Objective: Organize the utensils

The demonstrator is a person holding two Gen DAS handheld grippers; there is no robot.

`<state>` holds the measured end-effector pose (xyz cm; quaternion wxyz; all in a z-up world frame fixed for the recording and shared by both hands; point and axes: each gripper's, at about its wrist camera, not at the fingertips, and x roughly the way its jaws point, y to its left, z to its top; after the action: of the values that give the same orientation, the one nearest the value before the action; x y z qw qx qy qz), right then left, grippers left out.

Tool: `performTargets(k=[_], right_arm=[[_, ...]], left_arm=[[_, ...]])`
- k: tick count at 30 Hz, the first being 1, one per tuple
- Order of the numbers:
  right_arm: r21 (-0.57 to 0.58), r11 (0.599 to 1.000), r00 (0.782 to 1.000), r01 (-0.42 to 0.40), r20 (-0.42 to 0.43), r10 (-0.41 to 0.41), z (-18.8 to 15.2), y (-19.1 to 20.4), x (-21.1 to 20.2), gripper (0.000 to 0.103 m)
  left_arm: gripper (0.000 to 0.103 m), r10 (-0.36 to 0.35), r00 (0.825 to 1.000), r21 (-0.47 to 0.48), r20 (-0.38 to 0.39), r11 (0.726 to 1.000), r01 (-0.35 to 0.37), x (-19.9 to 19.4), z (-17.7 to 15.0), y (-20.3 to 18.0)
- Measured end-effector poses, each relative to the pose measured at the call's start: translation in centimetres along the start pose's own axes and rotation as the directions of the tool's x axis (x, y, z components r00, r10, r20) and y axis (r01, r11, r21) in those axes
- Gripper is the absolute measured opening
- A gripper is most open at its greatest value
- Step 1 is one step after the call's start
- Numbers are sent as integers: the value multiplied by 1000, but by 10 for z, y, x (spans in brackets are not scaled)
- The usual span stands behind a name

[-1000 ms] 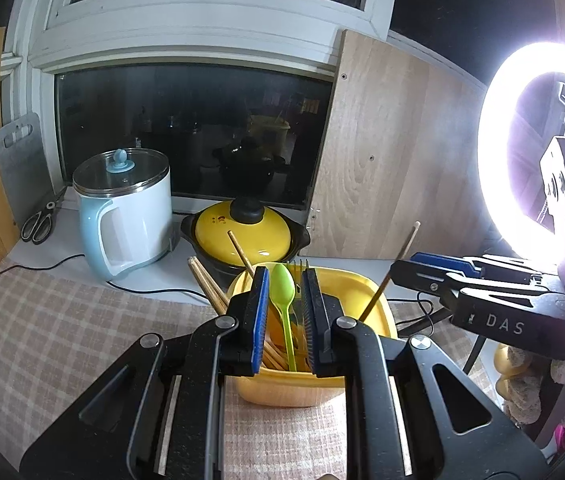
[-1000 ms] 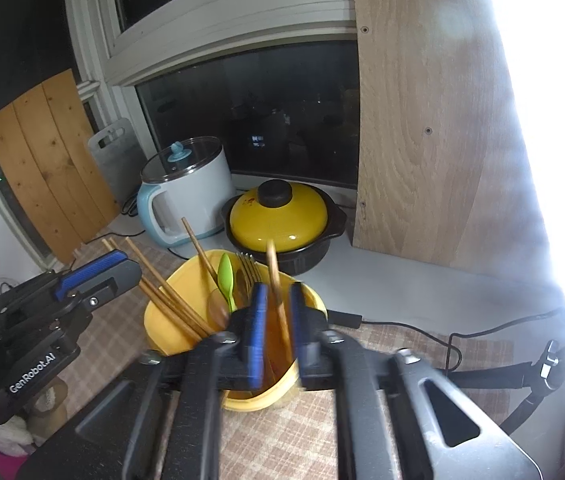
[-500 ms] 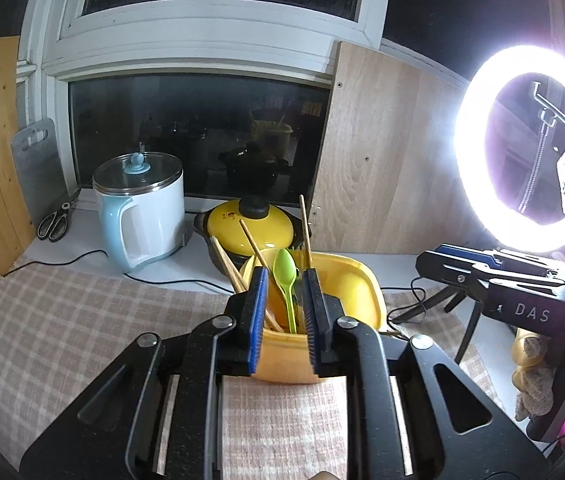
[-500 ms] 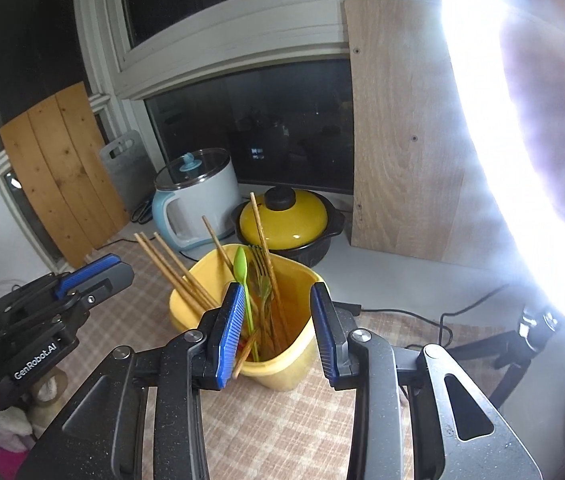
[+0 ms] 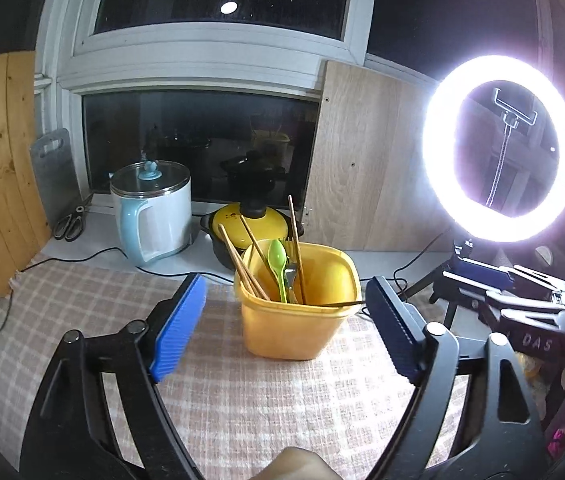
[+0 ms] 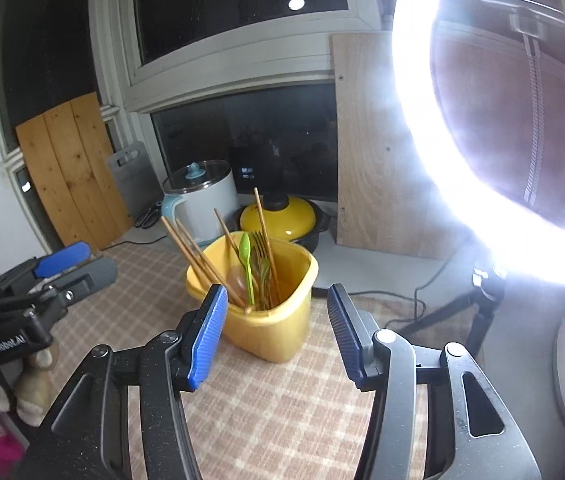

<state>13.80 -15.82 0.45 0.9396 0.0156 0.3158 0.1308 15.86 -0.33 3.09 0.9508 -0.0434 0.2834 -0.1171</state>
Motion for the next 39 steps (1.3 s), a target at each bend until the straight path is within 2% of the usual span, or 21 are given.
performTargets(k=[4, 6, 9, 17, 26, 39], right_arm=[[-10, 1000, 1000, 21, -5, -21, -13, 4, -10, 66], [-14, 999, 999, 33, -6, -33, -17, 5, -13, 71], [-19, 999, 999, 48, -3, -48, -23, 8, -18, 78], [27, 997, 997, 77, -11, -76, -36, 3, -25, 79], [70, 992, 994, 105, -12, -104, -38, -7, -31, 79], [77, 991, 994, 112, -15, -111, -37, -11, -32, 79]], left_arm=[[89, 24, 1000, 10, -7, 1000, -24, -8, -5, -6], [96, 41, 999, 12, -10, 999, -40, -12, -9, -10], [97, 69, 998, 31, 5, 997, -69, -20, -14, -16], [99, 90, 995, 58, -35, 995, -87, -23, -24, -24], [101, 134, 988, 38, -74, 991, -132, -19, -28, -20], [101, 157, 985, 42, -68, 987, -154, -22, -27, -18]])
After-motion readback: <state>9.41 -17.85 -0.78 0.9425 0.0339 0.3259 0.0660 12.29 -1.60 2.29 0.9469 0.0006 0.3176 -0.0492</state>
